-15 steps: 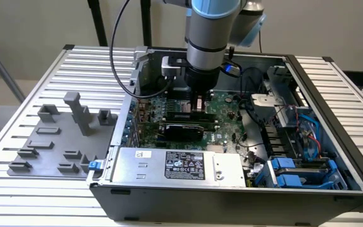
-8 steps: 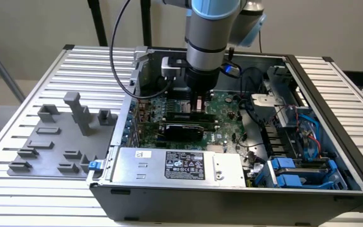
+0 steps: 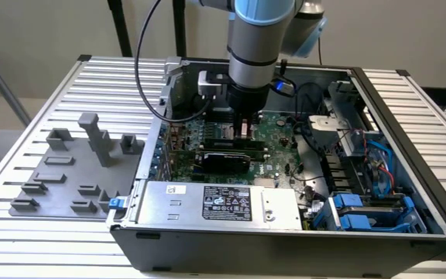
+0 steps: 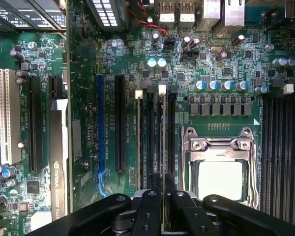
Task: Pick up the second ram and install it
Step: 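Press down the second ram until it locks into place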
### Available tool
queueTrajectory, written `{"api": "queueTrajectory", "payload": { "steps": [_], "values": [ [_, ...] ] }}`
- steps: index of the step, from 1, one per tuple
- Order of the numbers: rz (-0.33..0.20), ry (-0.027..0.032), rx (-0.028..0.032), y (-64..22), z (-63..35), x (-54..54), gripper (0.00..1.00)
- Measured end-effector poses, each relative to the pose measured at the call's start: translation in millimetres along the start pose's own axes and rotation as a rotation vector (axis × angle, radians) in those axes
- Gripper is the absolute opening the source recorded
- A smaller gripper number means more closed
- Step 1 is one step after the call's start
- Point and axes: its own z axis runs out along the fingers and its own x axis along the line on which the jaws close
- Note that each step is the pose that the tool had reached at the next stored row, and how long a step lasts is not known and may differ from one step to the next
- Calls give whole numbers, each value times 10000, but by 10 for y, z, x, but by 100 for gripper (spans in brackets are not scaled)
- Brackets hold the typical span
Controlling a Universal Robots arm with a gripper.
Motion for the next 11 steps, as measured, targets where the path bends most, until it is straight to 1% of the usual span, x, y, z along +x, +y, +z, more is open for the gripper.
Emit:
{"api": "queueTrajectory", "payload": {
  "steps": [11],
  "values": [
    [15,9,1,5,20,-4,0]
  ]
}}
